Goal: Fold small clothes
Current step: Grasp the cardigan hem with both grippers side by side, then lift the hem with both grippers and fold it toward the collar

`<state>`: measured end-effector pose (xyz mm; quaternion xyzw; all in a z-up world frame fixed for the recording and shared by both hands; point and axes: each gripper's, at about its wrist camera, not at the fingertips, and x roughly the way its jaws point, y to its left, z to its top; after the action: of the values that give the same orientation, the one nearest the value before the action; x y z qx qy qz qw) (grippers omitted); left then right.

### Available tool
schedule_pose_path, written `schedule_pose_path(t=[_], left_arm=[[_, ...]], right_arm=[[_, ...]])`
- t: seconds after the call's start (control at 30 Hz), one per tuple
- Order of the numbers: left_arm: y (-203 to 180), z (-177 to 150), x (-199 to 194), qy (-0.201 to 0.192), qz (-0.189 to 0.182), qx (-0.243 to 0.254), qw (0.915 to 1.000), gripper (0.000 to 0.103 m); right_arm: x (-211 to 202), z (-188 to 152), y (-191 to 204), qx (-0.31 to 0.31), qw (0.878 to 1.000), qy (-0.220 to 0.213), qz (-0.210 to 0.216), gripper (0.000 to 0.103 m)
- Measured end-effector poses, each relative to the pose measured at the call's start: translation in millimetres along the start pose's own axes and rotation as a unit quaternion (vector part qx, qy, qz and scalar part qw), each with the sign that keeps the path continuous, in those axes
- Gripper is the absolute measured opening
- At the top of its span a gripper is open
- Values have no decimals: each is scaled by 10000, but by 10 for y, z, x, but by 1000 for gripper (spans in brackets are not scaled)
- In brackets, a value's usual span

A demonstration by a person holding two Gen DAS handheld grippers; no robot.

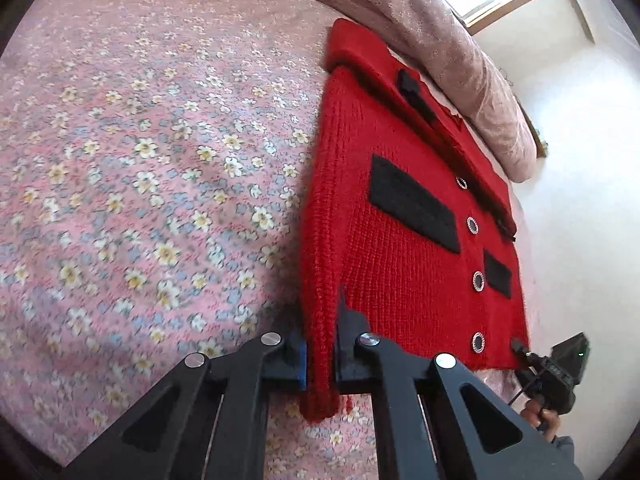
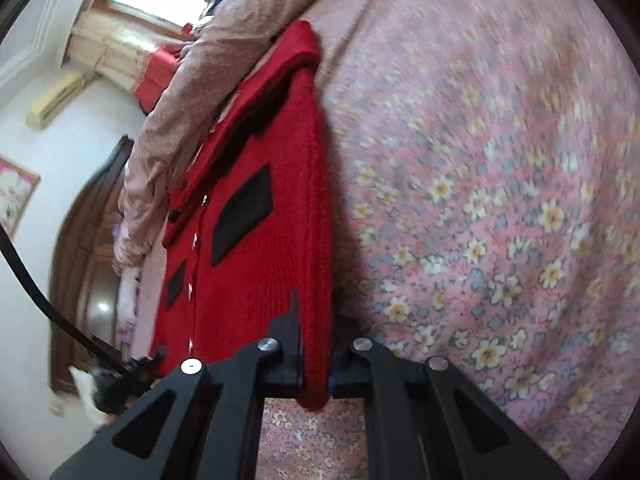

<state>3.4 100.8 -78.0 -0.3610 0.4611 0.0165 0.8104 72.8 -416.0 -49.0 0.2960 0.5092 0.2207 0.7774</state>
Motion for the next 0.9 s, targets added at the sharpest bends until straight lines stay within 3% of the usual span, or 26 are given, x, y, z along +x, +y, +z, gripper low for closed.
schedule_pose_path(t=[0.17, 0.33, 0.67, 0.9], left_arm=[[-79, -132, -109, 162, 217, 342, 9990, 1], [-8, -240, -258, 286, 234, 469, 9982, 1], [147, -456, -745, 380, 97, 764, 9963, 1], [60, -385, -688, 266, 291, 958, 9946, 1]], right_arm=[[-182, -63, 91, -83, 9998, -185, 11, 6], [-332, -205, 176, -158, 9996, -220, -110, 6], [-687, -597, 321, -313, 9987, -396, 74, 6], [-661, -591, 453, -563, 9967, -483, -344, 6]])
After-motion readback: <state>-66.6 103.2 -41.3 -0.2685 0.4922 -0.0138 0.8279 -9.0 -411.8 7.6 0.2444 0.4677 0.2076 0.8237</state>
